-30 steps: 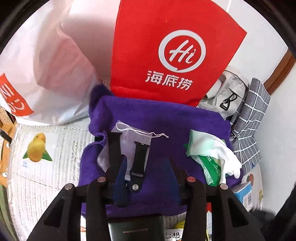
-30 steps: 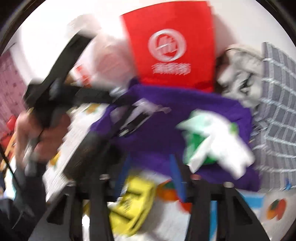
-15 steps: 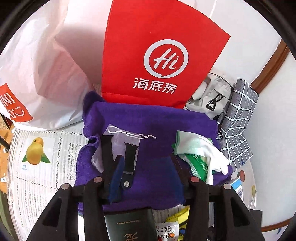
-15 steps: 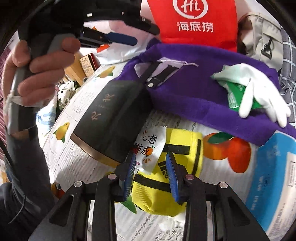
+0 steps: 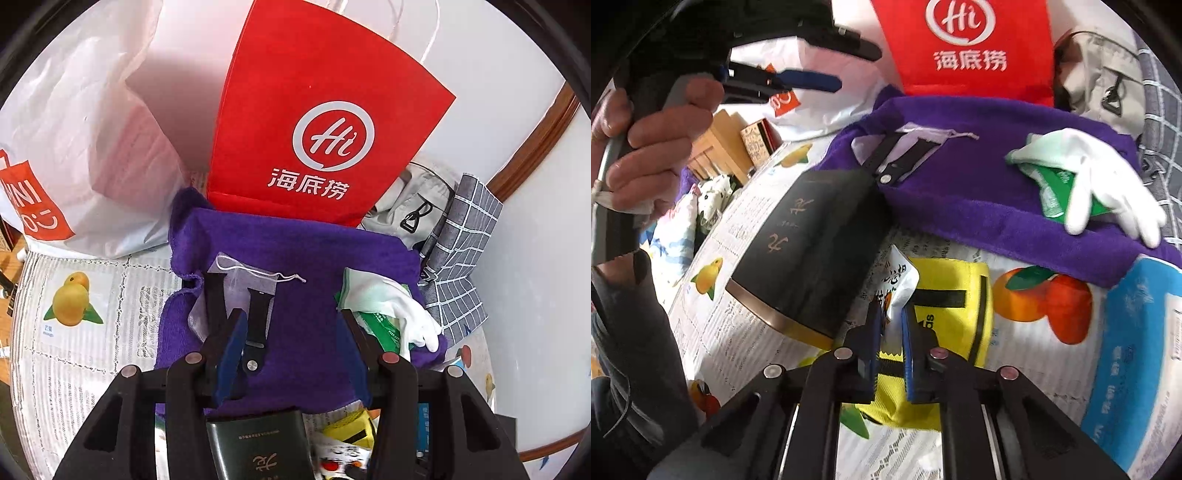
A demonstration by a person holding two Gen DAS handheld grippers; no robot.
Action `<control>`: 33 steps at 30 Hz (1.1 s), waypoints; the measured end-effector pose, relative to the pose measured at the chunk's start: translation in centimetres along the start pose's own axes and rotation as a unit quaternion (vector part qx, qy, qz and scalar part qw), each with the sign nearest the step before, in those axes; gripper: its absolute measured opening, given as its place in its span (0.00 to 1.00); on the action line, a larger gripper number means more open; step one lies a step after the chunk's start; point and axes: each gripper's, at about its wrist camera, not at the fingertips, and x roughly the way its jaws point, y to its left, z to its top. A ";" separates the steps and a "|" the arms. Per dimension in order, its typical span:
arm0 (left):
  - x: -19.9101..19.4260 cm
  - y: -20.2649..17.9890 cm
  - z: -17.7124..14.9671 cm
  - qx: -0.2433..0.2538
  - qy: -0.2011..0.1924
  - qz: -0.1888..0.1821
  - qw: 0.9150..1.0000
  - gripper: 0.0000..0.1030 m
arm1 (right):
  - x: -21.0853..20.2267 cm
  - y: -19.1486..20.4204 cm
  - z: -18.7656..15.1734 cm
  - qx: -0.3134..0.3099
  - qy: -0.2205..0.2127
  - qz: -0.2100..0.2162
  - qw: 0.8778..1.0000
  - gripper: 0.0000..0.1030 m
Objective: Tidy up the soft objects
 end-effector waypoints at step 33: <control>-10.5 -2.7 -23.9 0.059 0.038 0.063 0.996 0.62 | -14.0 -4.1 -17.9 0.106 -0.050 0.012 0.993 0.08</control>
